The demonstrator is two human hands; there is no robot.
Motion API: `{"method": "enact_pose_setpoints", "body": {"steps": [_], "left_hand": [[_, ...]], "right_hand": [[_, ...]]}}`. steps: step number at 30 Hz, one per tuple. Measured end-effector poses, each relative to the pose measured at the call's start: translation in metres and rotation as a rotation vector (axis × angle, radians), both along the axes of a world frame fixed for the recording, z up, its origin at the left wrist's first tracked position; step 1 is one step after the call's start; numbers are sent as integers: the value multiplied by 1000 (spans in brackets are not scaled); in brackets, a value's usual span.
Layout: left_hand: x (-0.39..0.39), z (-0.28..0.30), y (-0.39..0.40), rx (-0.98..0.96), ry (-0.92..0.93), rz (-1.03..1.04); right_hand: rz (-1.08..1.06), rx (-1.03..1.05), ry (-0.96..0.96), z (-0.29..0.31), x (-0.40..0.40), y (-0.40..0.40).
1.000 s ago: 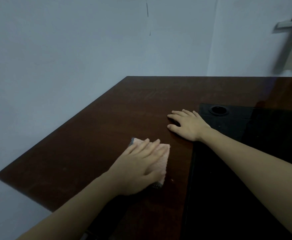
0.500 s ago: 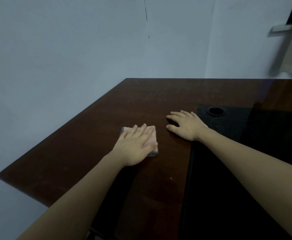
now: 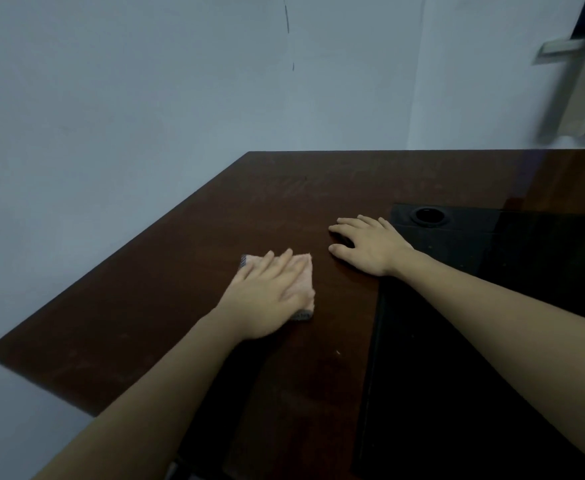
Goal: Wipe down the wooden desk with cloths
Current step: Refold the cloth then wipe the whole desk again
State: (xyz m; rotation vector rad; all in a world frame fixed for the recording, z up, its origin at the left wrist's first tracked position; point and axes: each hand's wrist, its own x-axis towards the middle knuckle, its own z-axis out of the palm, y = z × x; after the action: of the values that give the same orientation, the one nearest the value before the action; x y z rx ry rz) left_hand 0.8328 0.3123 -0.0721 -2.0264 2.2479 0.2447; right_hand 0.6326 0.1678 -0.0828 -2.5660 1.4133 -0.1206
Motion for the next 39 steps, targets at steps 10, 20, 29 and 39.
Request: {"method": "enact_pose_setpoints", "body": {"steps": [10, 20, 29, 39], "left_hand": [[-70, 2, 45, -10, 59, -321], [-34, 3, 24, 8, 7, -128], [-105, 4, -8, 13, 67, -190], [-68, 2, 38, 4, -4, -295]], "right_hand": [[-65, -203, -123, 17, -61, -4], [-171, -42, -32, -4, -138, -3], [-161, -50, -70, -2, -138, 0], [-163, -49, -58, -4, -138, -1]]}}
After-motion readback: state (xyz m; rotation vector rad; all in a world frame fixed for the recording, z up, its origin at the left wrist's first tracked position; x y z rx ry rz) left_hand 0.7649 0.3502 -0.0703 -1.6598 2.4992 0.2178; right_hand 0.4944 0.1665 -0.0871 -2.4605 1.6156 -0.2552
